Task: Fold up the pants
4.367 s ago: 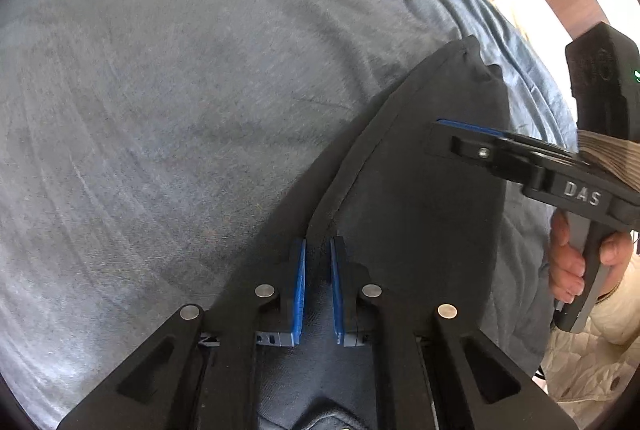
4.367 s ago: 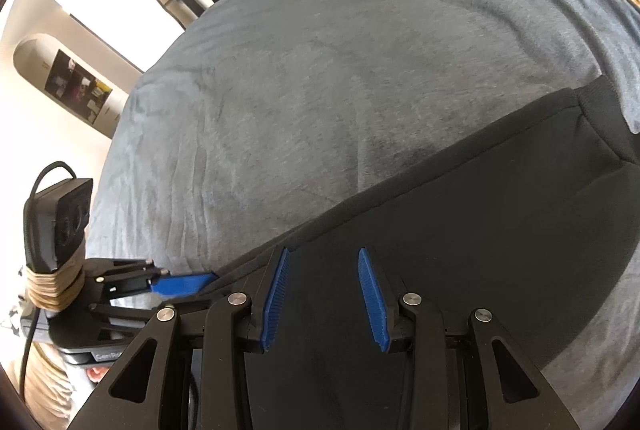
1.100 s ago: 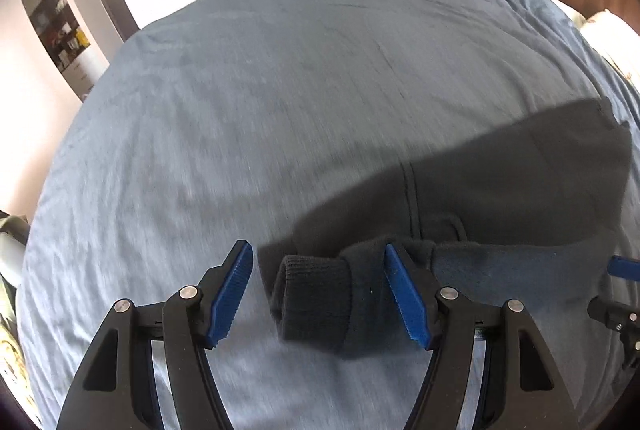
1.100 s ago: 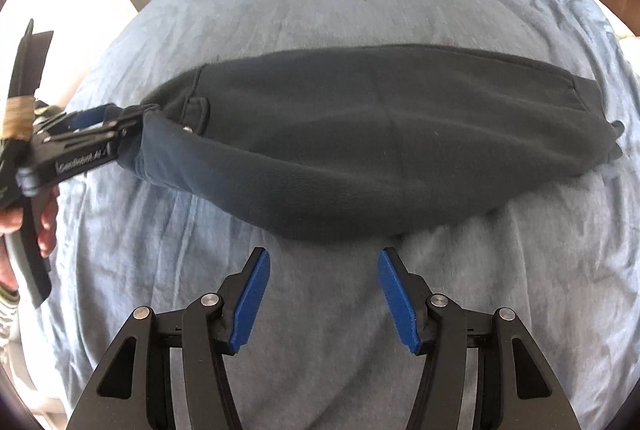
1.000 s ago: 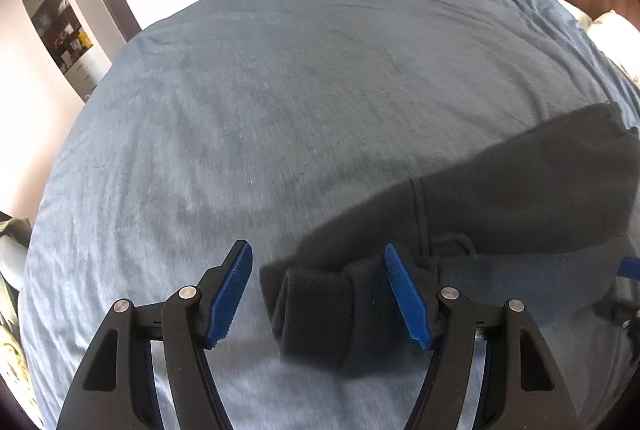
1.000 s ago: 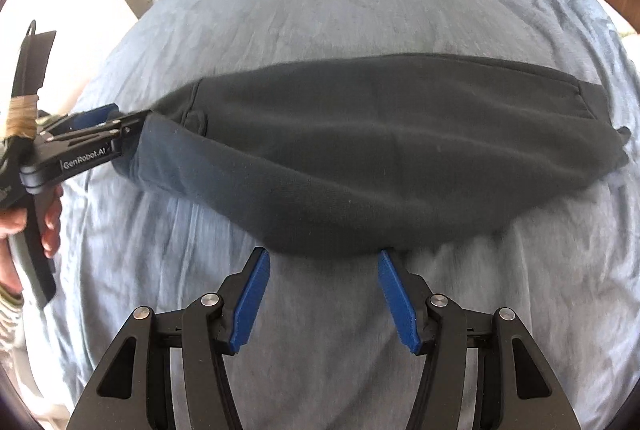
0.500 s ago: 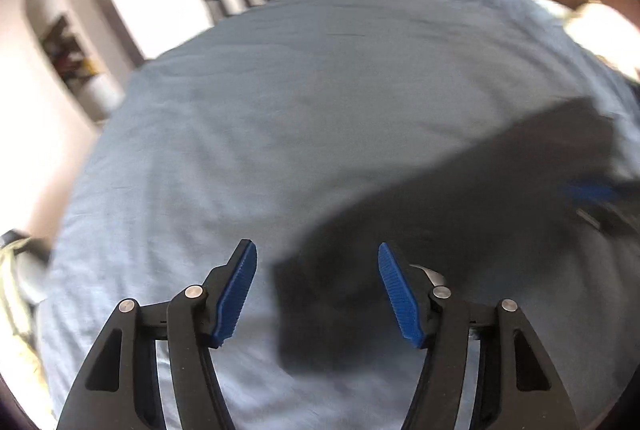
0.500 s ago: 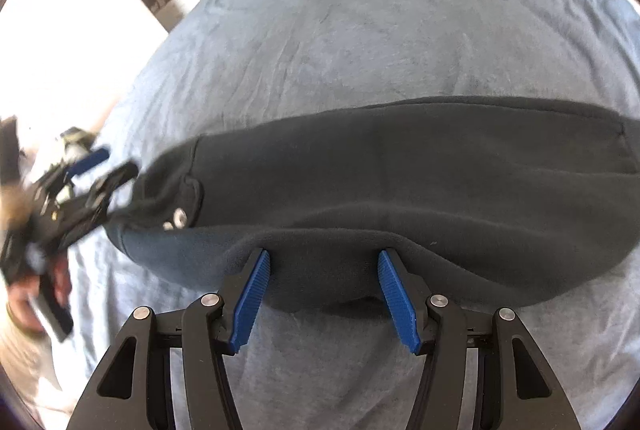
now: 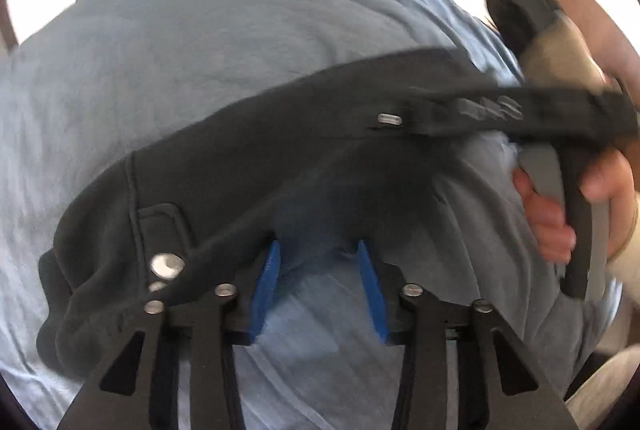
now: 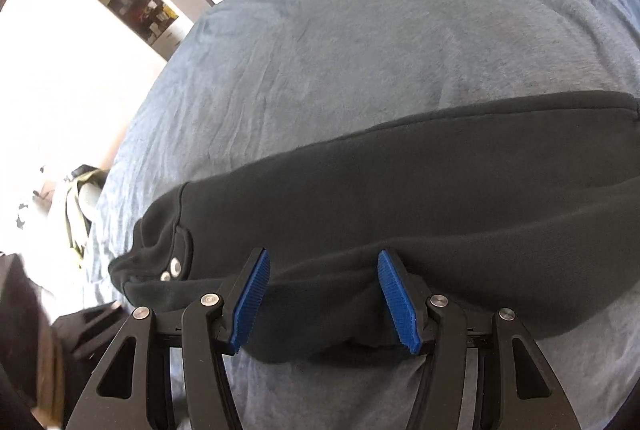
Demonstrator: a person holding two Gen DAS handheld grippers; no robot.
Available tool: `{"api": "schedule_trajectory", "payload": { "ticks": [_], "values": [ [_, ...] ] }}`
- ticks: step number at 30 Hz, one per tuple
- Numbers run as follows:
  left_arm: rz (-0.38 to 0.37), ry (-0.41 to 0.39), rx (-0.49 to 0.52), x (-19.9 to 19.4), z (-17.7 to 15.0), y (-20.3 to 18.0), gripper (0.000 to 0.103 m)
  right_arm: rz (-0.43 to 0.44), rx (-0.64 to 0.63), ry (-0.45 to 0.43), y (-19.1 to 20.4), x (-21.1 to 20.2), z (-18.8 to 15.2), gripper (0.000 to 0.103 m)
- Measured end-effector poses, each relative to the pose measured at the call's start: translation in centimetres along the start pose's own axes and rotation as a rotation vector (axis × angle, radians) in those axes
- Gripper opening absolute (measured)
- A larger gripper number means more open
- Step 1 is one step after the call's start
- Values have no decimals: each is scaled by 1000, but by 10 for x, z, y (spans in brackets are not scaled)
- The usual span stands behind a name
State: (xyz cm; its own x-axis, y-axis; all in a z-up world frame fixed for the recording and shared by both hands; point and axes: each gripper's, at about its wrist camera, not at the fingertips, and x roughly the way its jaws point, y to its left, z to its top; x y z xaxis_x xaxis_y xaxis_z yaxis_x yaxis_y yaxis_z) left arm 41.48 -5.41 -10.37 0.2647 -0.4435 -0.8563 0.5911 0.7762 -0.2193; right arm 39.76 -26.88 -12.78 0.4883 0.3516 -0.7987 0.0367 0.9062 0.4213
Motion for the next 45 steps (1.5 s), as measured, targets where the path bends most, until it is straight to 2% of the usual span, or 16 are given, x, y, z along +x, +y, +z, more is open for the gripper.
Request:
{"api": "schedule_trajectory", "payload": {
  "ticks": [4,9,11,15,16,18,21,27,33,40,45],
  "values": [
    [-58,28,-91,7,7,27,31,-28,28,-18,-8,-8,7,58],
    [-51,38,-107,8,16,30,31,-64,-2,-86,4,-44,-7,58],
    [-45,34,-113,9,17,31,31,-43,-16,-67,13,-50,-18,58],
    [-35,35,-97,17,24,27,31,13,-94,38,35,-34,-48,57],
    [-35,36,-96,18,25,27,31,13,-116,50,39,-28,-52,55],
    [-45,35,-103,20,22,30,31,37,-134,69,44,-18,-54,46],
    [-57,35,-123,21,21,35,31,77,-127,67,49,-7,-51,41],
    [-52,36,-121,26,26,39,30,52,-186,59,55,7,-42,37],
    [-51,24,-143,29,28,46,30,91,-142,49,44,14,-20,37],
    [-52,22,-142,30,29,50,30,76,-233,68,54,31,-7,40],
    [-50,26,-138,27,28,49,30,105,-205,79,43,28,-3,40]
  ]
}}
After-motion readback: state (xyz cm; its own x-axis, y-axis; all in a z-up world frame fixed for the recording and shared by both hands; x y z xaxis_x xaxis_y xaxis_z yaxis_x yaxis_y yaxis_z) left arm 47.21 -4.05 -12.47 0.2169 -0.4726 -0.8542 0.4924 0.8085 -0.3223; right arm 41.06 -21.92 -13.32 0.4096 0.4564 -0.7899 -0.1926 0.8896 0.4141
